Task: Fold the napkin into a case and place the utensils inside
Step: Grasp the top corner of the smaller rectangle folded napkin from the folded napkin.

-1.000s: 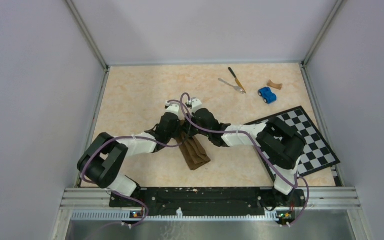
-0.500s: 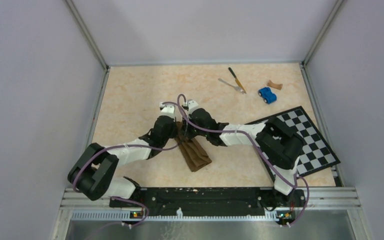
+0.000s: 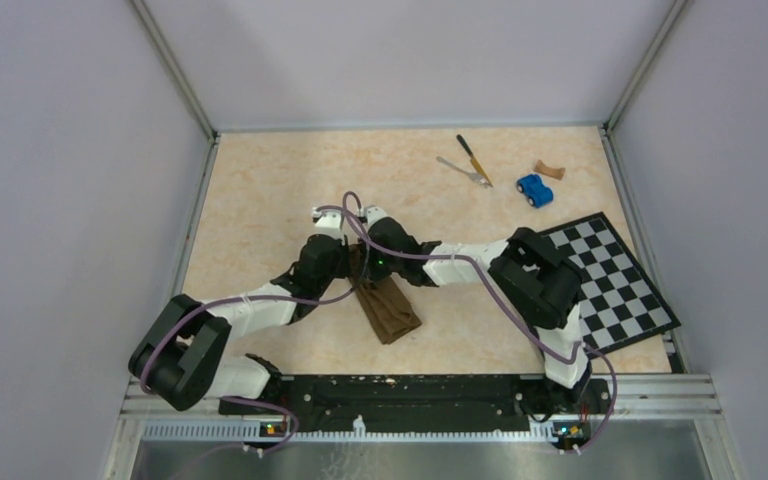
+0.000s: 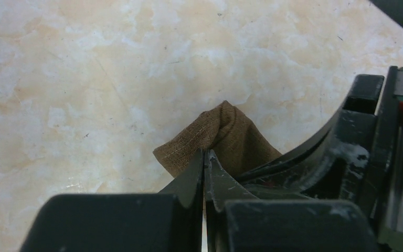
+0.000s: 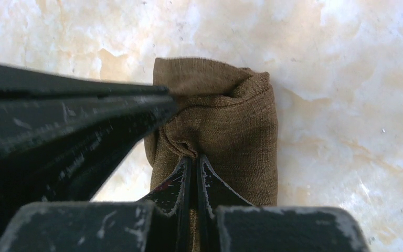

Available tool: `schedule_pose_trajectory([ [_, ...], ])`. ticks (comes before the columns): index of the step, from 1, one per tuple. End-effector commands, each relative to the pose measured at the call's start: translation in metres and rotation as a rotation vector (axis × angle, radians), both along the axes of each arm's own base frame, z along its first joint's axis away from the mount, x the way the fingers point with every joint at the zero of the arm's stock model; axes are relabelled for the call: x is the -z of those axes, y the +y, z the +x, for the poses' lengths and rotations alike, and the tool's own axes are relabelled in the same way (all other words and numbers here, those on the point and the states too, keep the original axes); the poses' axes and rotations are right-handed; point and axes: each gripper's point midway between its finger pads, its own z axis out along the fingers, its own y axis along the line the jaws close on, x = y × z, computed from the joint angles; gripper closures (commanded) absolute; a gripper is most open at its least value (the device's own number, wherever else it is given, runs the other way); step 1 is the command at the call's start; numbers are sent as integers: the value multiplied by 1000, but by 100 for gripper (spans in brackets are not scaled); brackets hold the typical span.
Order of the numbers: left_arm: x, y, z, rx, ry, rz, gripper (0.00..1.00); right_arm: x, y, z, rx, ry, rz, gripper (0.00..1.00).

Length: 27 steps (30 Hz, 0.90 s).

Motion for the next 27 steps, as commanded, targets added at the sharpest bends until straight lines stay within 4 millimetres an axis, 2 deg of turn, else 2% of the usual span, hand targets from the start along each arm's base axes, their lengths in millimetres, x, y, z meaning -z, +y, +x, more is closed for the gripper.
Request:
schedule_pose_trajectory([
  [1, -16, -10, 6, 12, -52, -90, 100, -6, 19, 6, 3, -1, 20, 100],
  [5, -15, -12, 3, 14, -38, -104, 100, -22, 21, 10, 5, -27, 73, 100],
  [9, -13, -12, 0, 8, -20, -122, 100, -23, 14, 17, 50, 55, 122, 100],
  [14, -8, -8, -4, -11, 0, -117, 100, -61, 19, 22, 68, 14, 269, 100],
  [17, -6, -5, -4, -22, 6, -108, 100, -71, 26, 27, 51, -11, 296, 100],
  [18, -6, -5, -3, -25, 5, -107, 100, -69, 29, 25, 35, -2, 294, 100],
  [20, -8, -4, -2, -31, 5, -102, 100, -48, 34, 21, 11, 34, 274, 100],
  [24, -10, -3, 2, -49, 11, -98, 100, -14, 30, 13, -10, 68, 235, 100],
  [27, -6, -1, 1, -67, 18, -100, 100, -11, 27, 10, -42, 57, 204, 100],
])
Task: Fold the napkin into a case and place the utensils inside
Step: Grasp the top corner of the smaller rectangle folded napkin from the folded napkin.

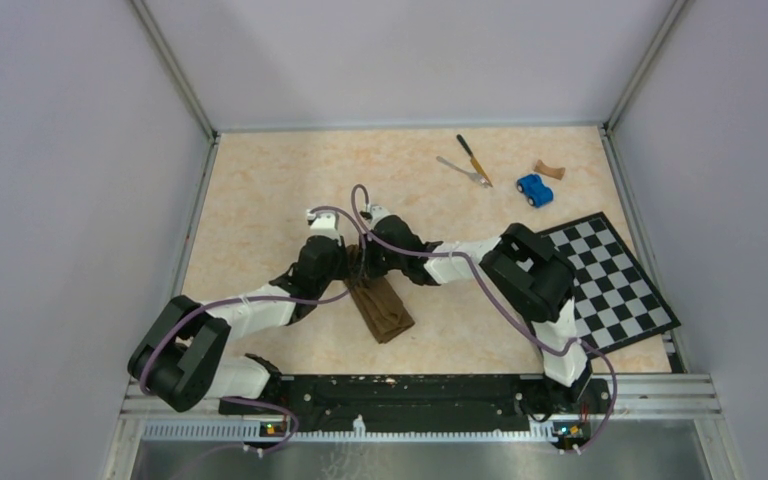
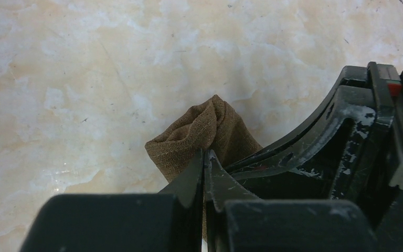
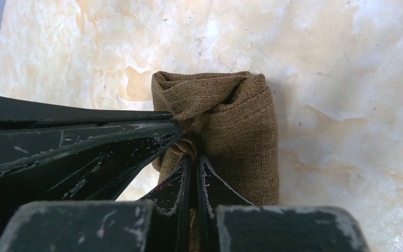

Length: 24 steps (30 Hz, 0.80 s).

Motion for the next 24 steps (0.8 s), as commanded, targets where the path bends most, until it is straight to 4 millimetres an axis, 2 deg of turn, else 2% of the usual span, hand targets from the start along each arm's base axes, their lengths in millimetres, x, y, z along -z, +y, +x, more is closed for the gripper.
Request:
schedule_pose_trajectory([
  [1, -9, -1, 4, -32, -13, -43, 100, -10, 7, 2, -62, -54, 20, 98],
  [5, -5, 2, 3, -31, 3, -58, 100, -26, 1, -4, -110, -95, 15, 79],
  [9, -2, 5, 2, -34, 17, -75, 100, -43, 1, -8, -139, -126, 37, 67],
  [17, -5, 13, 1, -46, 9, -81, 100, -67, -2, -5, -136, -164, 71, 53],
  [24, -9, 16, 1, -50, 9, -92, 100, -69, -2, 6, -97, -130, 128, 55],
])
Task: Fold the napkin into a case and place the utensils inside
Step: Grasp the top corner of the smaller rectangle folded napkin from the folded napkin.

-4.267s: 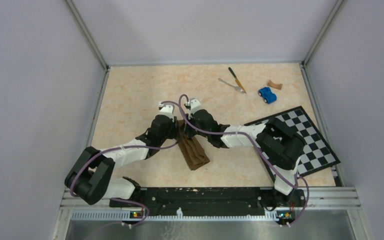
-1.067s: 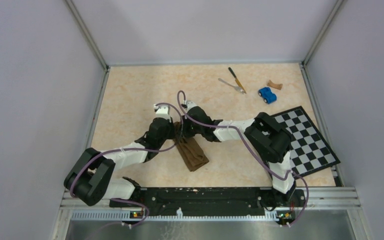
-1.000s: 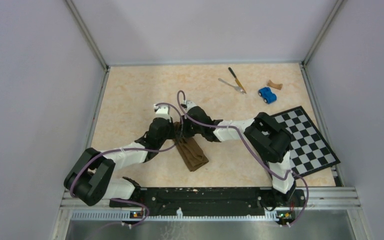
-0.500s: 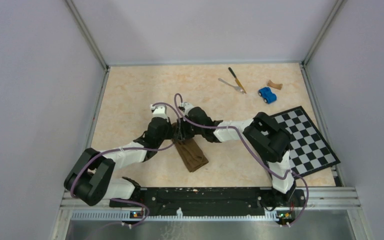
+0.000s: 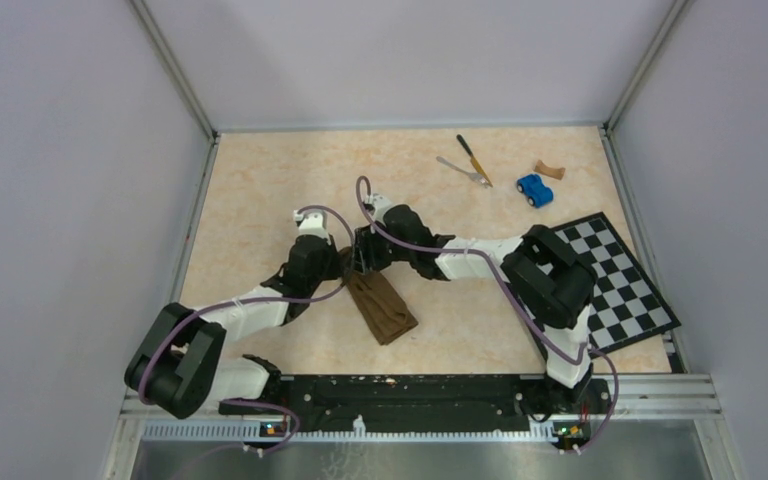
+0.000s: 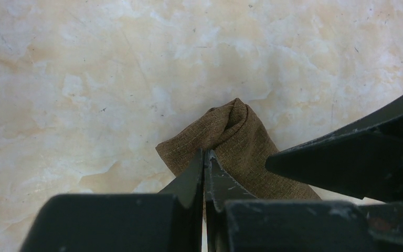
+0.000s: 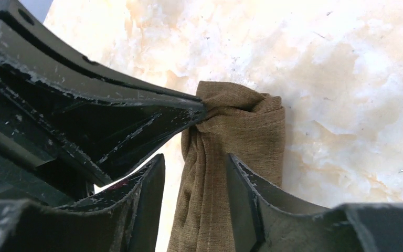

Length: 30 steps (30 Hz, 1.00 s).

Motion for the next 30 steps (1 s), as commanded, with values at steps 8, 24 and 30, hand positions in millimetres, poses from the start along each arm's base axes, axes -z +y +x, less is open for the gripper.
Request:
schedule_pose_trajectory([
  [8, -10, -2, 0, 2, -25, -46, 100, -15, 13, 20, 17, 14, 101, 92],
  [24, 0, -8, -4, 14, 6, -85, 100, 2, 48, 35, 36, 138, 243, 95],
  [30, 7, -7, -7, -3, 32, -93, 99, 11, 44, 37, 83, 298, 348, 85],
])
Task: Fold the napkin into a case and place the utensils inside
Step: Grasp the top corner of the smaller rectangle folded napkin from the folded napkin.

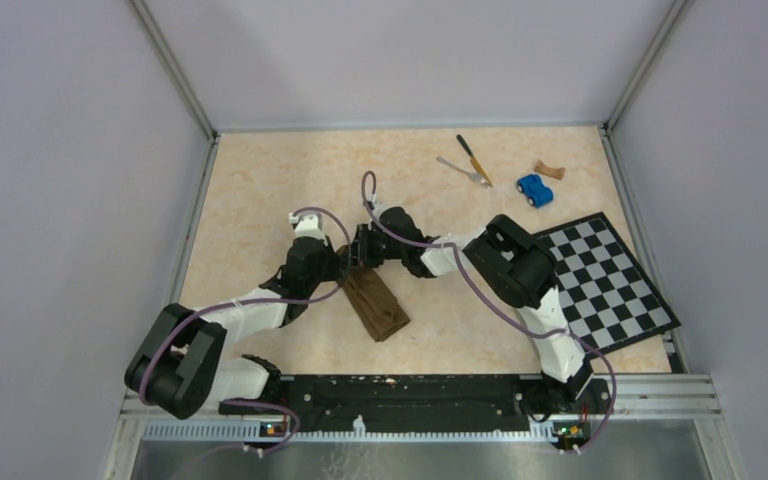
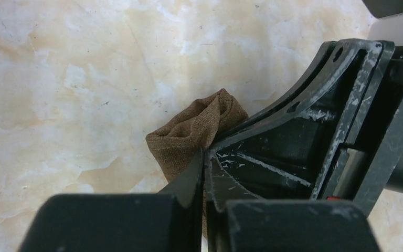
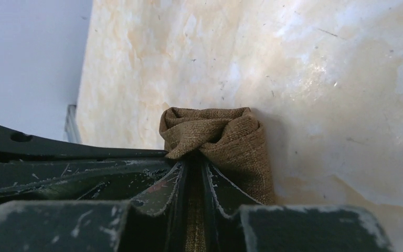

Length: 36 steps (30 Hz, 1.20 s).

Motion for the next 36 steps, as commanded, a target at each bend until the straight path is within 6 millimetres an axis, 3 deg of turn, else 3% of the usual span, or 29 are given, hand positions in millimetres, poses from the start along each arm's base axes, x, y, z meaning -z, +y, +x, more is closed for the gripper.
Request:
schedule_pose_trajectory([
  [1, 4, -8, -3, 6, 32, -58, 93, -22, 9, 15, 50, 51, 155, 84],
  [6, -21, 7, 1, -72, 62, -187, 52, -6, -4, 12, 55, 67, 113, 82],
  [8, -34, 18, 4, -121, 53, -211, 43, -4, -5, 12, 51, 69, 104, 82],
  [11, -41, 39, 9, -214, 61, -237, 37, -4, -5, 11, 41, 68, 99, 83],
  [15, -22, 55, 15, -294, 147, -287, 39, -5, -2, 12, 35, 72, 105, 90],
  [23, 22, 29, 19, -162, 273, -320, 67, 1, 4, 16, 36, 90, 82, 98],
  [30, 36, 7, 3, -98, 302, -332, 69, -12, 34, 26, 12, 73, 97, 94],
  [33, 34, 13, -3, -114, 295, -315, 69, -12, 27, 36, 78, 63, 67, 88],
  [36, 26, 22, -4, -137, 262, -289, 62, -10, 21, 33, 73, 80, 51, 82],
])
